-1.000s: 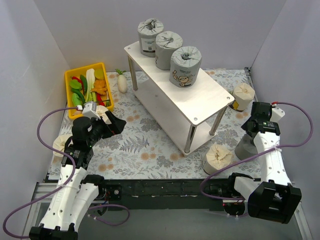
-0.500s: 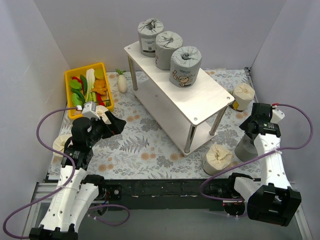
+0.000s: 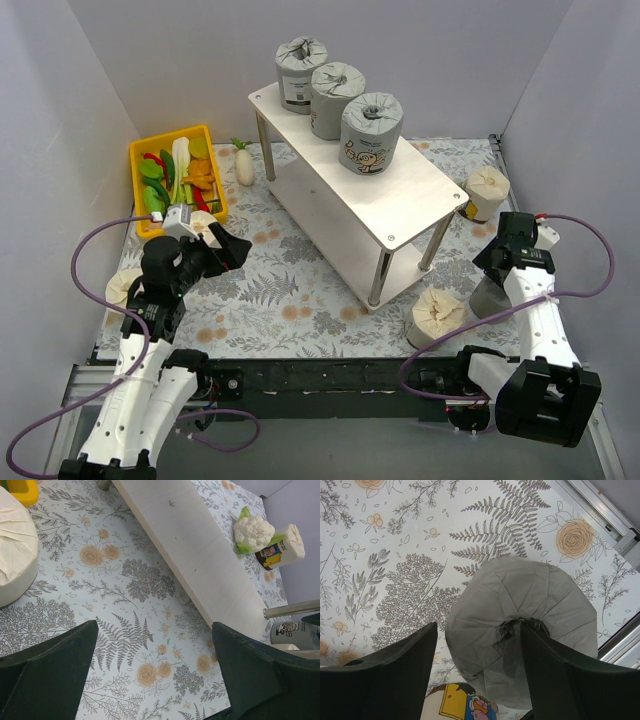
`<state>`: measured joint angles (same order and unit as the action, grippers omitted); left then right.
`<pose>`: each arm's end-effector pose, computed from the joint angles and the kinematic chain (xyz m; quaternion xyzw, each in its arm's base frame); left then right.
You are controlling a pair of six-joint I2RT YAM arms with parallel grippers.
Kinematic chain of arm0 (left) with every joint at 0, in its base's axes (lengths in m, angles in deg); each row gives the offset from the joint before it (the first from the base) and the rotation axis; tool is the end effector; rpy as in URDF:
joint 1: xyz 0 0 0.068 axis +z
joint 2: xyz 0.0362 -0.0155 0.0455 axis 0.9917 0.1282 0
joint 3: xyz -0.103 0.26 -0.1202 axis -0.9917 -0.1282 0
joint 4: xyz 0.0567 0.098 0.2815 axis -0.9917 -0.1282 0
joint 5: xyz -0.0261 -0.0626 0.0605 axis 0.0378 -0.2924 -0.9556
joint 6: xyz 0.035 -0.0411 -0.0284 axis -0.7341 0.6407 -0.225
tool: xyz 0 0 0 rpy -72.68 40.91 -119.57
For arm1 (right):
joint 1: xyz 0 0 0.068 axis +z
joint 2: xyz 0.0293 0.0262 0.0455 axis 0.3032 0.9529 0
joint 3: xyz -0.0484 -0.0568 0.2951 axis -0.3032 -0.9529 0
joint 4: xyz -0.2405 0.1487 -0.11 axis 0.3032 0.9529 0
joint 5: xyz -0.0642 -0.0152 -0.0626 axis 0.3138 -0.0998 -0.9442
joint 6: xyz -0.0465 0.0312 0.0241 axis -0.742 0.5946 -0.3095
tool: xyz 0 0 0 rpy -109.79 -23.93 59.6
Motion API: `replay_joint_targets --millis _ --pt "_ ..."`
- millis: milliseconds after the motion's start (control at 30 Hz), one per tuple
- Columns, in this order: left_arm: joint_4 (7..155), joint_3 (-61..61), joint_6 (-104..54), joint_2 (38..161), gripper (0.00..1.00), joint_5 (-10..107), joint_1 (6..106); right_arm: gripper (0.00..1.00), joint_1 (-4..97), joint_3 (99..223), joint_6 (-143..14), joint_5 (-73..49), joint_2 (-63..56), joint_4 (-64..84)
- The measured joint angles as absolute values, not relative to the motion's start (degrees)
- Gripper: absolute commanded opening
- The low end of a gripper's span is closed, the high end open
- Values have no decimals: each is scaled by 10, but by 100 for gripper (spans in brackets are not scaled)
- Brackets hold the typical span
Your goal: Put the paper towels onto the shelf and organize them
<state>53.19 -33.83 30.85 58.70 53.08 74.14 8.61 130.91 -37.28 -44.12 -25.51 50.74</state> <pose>0.1680 -0.0354 0.3153 -0.3509 0.7490 -0.4139 0.3802 0.2226 -0.0544 0.2636 0.4025 0.8439 -0.1307 0.3298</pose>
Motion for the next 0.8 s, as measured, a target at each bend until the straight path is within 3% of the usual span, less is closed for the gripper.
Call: replay_joint_targets --millis 100,200,433,800 --pt "532 -338 309 581 98 530 741 68 86 1297 -389 -439 -252 494" --pt "532 -338 309 574 98 529 741 53 86 1287 -422 -435 -251 477" --pt "532 -338 309 554 98 529 740 39 85 1287 -536 -389 -264 434" --pt "533 -338 309 514 98 528 732 41 84 1346 -744 -247 -334 401"
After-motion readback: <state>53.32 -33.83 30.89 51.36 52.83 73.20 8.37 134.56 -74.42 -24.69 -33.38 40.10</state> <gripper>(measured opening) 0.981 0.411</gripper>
